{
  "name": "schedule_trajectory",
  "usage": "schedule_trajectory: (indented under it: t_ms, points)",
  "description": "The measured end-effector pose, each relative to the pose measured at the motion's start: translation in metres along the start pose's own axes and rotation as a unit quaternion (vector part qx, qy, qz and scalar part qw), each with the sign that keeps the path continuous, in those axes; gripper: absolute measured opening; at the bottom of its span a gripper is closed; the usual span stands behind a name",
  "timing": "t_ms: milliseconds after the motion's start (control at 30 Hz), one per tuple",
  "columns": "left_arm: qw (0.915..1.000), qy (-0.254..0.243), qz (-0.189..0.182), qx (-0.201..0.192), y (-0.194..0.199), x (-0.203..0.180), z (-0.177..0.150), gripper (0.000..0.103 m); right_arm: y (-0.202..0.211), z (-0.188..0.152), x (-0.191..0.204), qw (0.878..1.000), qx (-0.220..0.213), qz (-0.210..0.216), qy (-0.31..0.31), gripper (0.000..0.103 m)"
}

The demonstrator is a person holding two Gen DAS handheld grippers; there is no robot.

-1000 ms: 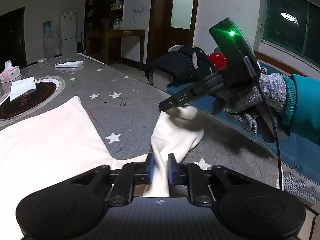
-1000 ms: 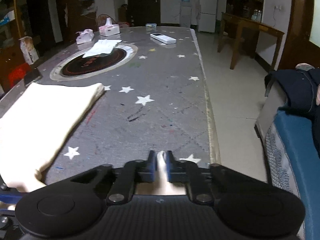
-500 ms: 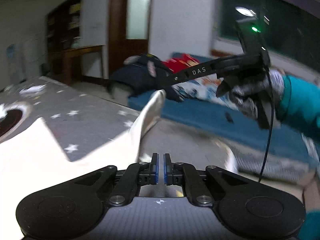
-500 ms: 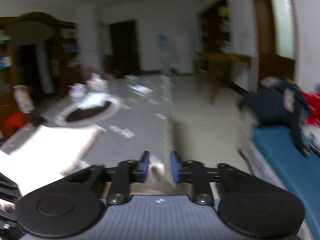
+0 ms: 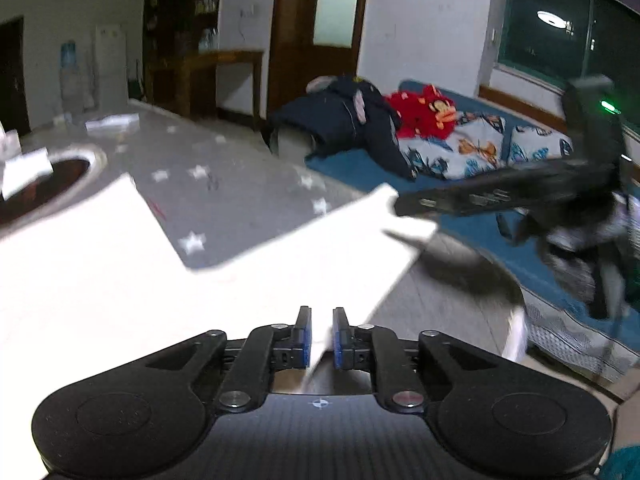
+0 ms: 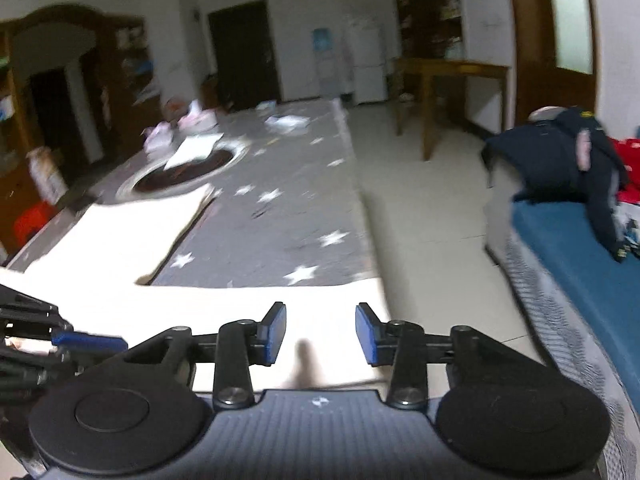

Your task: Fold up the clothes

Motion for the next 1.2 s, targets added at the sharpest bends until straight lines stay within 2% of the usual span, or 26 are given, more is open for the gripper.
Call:
schedule_trajectory:
  t_ms: [100, 200, 533, 600, 667, 767, 900, 967, 1133, 1200]
  points:
    - [0.9999, 0.005, -0.008, 0.008, 0.0, -0.002, -0.008, 0.022, -0.025, -0.001, 0.013, 0.999, 0.029, -0.019, 0.023, 0.038]
    - [0.9998, 0.012, -0.018, 0.004, -0.003, -0.006, -0.008, 0.025, -0.039, 0.006, 0.015, 0.999, 0.029, -0.029, 0.034, 0.04]
    - [0.9983, 0.04, -0.041, -0.012, -0.024, -0.013, 0.003, 0.025, -0.077, 0.028, 0.008, 0.997, 0.031, -0.052, 0.043, 0.041]
    - [0.9981, 0.042, -0.041, -0.018, -0.028, -0.013, 0.005, 0.025, -0.08, 0.029, 0.007, 0.997, 0.029, -0.056, 0.047, 0.046]
    - [0.9979, 0.048, -0.04, -0.016, -0.025, -0.012, 0.006, 0.026, -0.082, 0.031, 0.006, 0.996, 0.029, -0.061, 0.051, 0.049]
    - [0.9977, 0.057, -0.029, -0.023, -0.008, -0.005, 0.007, 0.027, -0.081, 0.031, 0.007, 0.996, 0.027, -0.063, 0.059, 0.049]
    - [0.9947, 0.077, 0.014, -0.066, 0.042, 0.017, 0.005, 0.031, -0.076, 0.034, 0.013, 0.995, 0.023, -0.064, 0.071, 0.051]
    - [0.99, 0.095, 0.054, -0.089, 0.072, 0.037, 0.0, 0.034, -0.07, 0.036, 0.021, 0.996, 0.017, -0.054, 0.075, 0.052]
    - [0.9687, 0.152, 0.165, -0.107, 0.135, 0.098, -0.031, 0.034, -0.044, 0.035, 0.056, 0.995, -0.001, -0.011, 0.101, 0.062]
    - [0.9593, 0.174, 0.197, -0.104, 0.153, 0.119, -0.046, 0.034, -0.032, 0.033, 0.075, 0.993, -0.009, 0.017, 0.116, 0.075]
Point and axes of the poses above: each gripper's, at about its wrist camera, not at the fingertips, and y roughly against the way its jaws point, x to its left, z to its top, the point moved 4 cm from there along -y, roughly the way its jaws point, and after that the axes turned 9 degrees about -z, right-handed, at the moved point
